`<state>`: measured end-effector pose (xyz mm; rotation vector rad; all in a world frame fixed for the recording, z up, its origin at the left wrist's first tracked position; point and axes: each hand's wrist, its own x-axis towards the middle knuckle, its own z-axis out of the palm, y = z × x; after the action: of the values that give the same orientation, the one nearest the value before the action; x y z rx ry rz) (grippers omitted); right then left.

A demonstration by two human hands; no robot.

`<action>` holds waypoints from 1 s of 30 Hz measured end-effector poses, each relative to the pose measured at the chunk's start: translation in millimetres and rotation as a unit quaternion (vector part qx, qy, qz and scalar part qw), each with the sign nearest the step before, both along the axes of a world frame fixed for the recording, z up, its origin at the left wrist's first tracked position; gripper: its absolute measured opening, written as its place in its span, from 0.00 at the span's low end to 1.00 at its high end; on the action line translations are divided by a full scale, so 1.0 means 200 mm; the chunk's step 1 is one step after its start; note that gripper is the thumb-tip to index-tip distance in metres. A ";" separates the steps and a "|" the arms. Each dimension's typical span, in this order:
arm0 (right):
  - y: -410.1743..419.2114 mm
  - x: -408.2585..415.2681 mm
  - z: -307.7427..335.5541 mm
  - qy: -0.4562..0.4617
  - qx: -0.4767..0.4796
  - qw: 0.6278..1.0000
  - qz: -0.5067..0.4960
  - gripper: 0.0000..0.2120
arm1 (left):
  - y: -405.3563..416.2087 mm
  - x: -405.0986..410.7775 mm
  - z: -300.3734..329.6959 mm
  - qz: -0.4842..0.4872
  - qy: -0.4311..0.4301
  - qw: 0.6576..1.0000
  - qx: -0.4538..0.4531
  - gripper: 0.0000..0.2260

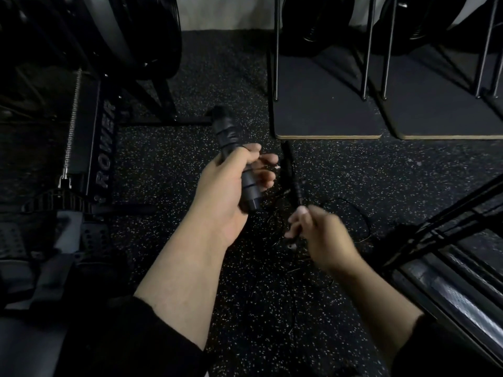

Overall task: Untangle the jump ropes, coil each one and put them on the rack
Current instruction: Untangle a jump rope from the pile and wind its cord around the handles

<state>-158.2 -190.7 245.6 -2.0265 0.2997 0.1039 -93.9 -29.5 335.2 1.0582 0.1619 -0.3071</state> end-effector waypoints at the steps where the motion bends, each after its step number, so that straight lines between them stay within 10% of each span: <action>1: -0.02 0.02 0.05 -0.009 0.047 0.998 -0.043 0.16 | 0.01 0.00 -0.01 -0.003 0.001 1.000 0.024 0.08; 8: -0.06 0.22 0.40 -0.021 0.303 0.945 -0.121 0.18 | -0.02 -0.08 -0.25 -0.166 0.065 0.938 0.297 0.05; 21: -0.11 0.49 0.61 -0.022 0.425 0.875 -0.231 0.19 | -0.05 -0.12 -0.28 -0.228 0.086 0.958 0.151 0.05; 28: -0.09 0.24 0.47 0.143 0.073 0.983 -0.094 0.37 | -0.10 -0.07 -0.23 -0.072 0.154 0.982 0.077 0.06; 30: -0.06 0.07 0.45 0.206 0.118 0.971 0.000 0.37 | -0.09 -0.05 -0.24 -0.034 0.163 0.983 0.080 0.08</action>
<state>-143.9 -202.7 335.8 -1.7558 0.5216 0.5410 -104.0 -47.9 288.2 1.1690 0.4510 -0.5363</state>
